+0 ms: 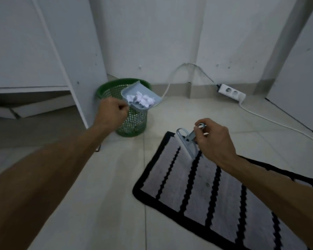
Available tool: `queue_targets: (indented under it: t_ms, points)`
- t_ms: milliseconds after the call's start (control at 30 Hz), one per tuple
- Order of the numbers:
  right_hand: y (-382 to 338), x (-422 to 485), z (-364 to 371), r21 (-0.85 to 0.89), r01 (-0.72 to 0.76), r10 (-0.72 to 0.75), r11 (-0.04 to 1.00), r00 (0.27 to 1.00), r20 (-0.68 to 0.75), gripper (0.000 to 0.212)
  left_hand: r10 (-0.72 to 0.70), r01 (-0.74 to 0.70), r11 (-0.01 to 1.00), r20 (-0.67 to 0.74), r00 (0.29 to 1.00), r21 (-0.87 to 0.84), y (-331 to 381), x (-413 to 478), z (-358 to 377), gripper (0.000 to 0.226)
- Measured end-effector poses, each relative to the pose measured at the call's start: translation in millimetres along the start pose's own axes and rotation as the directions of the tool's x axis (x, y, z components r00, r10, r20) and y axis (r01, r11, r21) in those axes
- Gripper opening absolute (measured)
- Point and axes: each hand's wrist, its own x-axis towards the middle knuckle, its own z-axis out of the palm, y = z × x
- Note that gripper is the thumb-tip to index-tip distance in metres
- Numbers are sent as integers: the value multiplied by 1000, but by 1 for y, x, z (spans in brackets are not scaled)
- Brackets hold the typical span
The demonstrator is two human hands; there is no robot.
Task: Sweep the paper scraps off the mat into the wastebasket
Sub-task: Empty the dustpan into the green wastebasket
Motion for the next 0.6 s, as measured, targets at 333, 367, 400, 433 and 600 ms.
queue_targets:
  t_ms: [333,367,400,433,600]
  points:
    - [-28,14,121,213,88,-131,973,971,199,5,119,-171,790,126,985,588,-54,111,-37,15]
    - [-28,13,131,224,93,-142,970,966,216,5,139,-240,716,203,969,655,-54,114,-34,16]
    - [-28,13,139,231,100,-154,968,962,226,6,168,-321,643,281,945,696,-54,115,-32,18]
    - [-28,13,147,237,108,-164,965,959,232,7,199,-399,572,350,915,717,-53,116,-29,19]
    - [-27,12,165,243,109,-167,964,958,231,9,250,-529,369,466,849,764,-58,120,-21,22]
